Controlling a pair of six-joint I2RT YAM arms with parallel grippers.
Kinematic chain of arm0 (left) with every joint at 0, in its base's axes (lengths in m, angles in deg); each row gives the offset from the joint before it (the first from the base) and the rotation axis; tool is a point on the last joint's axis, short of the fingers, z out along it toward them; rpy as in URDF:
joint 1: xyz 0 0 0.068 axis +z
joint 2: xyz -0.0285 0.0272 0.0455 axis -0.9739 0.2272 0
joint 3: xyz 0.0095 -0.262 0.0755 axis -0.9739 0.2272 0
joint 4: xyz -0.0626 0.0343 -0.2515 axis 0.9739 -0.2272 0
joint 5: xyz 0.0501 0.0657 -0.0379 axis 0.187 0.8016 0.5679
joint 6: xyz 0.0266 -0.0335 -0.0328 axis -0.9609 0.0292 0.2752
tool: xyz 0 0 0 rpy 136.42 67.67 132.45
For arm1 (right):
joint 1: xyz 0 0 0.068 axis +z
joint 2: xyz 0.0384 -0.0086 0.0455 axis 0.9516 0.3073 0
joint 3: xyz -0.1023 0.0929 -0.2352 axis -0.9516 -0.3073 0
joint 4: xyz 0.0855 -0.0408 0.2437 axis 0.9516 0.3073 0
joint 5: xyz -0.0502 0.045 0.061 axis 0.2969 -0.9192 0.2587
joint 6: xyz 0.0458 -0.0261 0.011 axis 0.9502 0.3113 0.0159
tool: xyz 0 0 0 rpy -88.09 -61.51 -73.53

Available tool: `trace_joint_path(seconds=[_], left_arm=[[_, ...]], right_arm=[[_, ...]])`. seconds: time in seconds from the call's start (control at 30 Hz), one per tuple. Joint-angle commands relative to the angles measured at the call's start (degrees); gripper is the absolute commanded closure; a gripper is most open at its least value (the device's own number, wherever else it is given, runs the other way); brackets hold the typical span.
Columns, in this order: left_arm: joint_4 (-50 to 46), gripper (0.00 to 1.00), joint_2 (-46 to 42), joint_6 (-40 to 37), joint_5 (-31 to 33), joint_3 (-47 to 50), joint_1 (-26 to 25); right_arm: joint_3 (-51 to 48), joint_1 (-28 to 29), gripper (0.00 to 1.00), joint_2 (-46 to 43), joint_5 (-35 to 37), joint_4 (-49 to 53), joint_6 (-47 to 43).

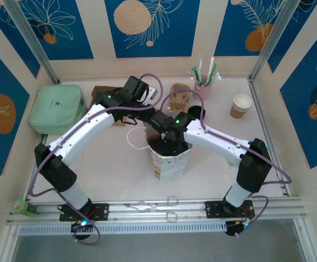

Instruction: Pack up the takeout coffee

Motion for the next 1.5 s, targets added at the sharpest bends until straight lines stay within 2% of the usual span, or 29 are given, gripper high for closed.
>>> trace_joint_path(seconds=[0.0,0.2,0.5,0.97,1.47], left_arm=[[0.1,0.77,-1.5,0.1,0.7,0.1,-0.5],[0.7,0.67,-1.6,0.2,0.5,0.1,-0.5],[0.7,0.40,-1.8,0.4,0.1,-1.1,-0.5],[1.1,0.22,-3.9,0.9,-1.6,-2.7,-0.5],[1.9,0.16,-7.8,1.7,-2.5,-3.5,-0.5]], right_arm=[[2.8,0.6,0.01,-1.6,1.1,3.5,-0.9],[7.9,1.1,0.01,-1.9,4.1,7.2,-1.8],[12.1,1.6,0.01,-4.3,4.9,9.3,-2.5],[17.9,4.0,0.01,-7.0,6.9,10.7,-4.5],[18.6,4.3,0.01,-10.4,9.2,9.5,-5.1]])
